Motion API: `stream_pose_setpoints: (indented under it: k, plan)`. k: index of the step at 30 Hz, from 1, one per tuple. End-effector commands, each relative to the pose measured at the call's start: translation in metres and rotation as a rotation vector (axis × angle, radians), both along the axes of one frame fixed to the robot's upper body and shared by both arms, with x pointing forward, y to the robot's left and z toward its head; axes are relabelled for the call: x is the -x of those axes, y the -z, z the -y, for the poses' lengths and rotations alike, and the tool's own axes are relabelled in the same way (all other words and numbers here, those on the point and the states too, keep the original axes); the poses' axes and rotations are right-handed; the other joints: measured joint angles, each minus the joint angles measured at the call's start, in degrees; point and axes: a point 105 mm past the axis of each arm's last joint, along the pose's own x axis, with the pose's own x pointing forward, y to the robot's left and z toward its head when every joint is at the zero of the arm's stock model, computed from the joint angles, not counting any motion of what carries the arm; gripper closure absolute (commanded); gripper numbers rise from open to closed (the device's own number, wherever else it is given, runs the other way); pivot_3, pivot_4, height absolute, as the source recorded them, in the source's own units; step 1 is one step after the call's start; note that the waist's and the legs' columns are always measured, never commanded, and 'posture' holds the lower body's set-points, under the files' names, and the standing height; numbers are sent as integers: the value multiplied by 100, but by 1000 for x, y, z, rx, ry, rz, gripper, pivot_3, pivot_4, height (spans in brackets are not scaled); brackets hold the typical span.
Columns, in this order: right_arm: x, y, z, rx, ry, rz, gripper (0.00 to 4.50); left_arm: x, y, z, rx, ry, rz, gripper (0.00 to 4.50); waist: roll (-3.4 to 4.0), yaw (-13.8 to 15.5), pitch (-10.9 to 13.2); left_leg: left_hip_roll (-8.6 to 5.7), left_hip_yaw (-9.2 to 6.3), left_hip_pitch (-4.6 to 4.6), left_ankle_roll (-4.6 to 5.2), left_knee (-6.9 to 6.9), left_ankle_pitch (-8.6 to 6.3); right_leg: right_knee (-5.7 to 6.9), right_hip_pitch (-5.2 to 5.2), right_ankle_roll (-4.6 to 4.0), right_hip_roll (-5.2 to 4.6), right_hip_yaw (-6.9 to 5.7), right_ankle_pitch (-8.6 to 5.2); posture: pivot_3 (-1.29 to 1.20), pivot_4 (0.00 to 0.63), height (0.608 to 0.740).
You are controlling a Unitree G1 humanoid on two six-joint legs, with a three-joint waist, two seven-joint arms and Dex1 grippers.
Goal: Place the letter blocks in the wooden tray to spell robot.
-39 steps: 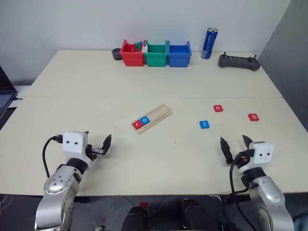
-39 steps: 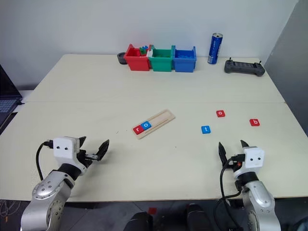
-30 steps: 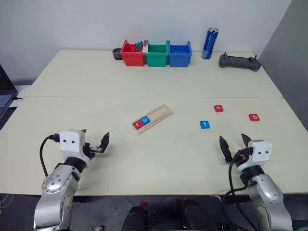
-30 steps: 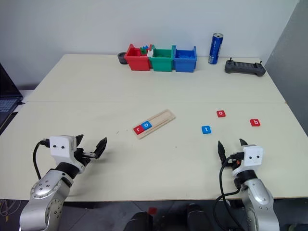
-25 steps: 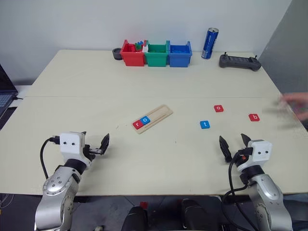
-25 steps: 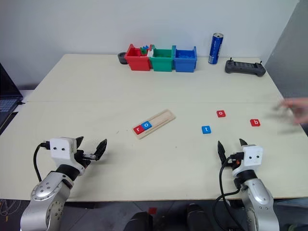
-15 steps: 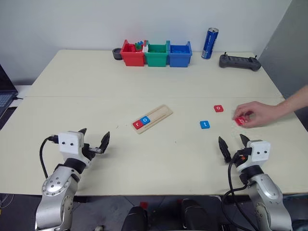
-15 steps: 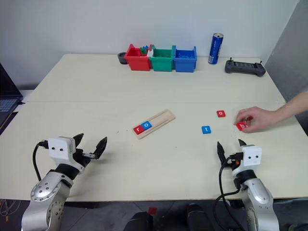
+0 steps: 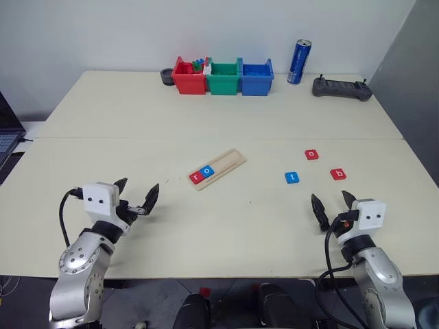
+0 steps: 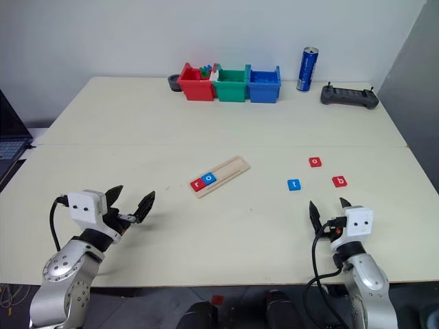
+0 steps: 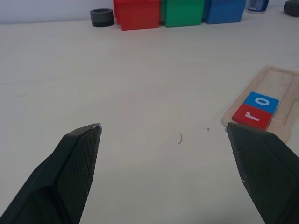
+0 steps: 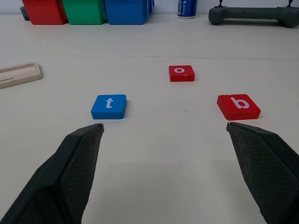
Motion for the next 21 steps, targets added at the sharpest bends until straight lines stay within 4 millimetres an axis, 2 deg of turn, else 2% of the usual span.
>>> stream_pose_setpoints:
  k: [1, 4, 7, 10, 17, 21]
  plan:
    - [3, -14, -8, 31, -75, 43, 19, 1, -11, 9, -22, 99, 26, 0, 0, -4, 0, 0, 0, 0, 0, 0, 0, 0, 0, 0, 0, 0, 0, 0, 150, 740]
    - [9, -21, -28, 43, -253, 15, 19, -1, -9, 16, -70, 197, -13, 0, 1, -9, 1, 0, 0, 0, 0, 0, 0, 0, 0, 0, 0, 0, 0, 0, 150, 740]
    - [29, -31, -62, 55, -565, -57, 19, -7, -6, 26, -88, 320, -74, 0, 3, -14, 2, -1, -1, 1, 1, 2, 0, 2, 1, 5, 2, -1, -3, 0, 150, 740]
    - [42, -44, -79, 96, -736, -93, 19, -14, -4, 33, -106, 403, -103, 0, 2, -11, 1, 0, -3, 0, 1, 2, 0, -1, 3, 19, 3, -3, -11, 0, 150, 740]
    - [47, -60, -91, 152, -831, -94, 19, -40, 8, 35, -184, 486, -167, 0, 0, -3, 1, 0, -7, -2, 2, 2, 0, -1, 2, 18, 6, -8, -10, 0, 150, 740]
    - [53, -62, -97, 173, -872, -92, 19, -56, 8, 51, -199, 542, -191, 0, -1, 4, 2, -1, -7, -5, 2, 4, 0, -3, 2, 0, 5, -7, 0, 0, 150, 740]
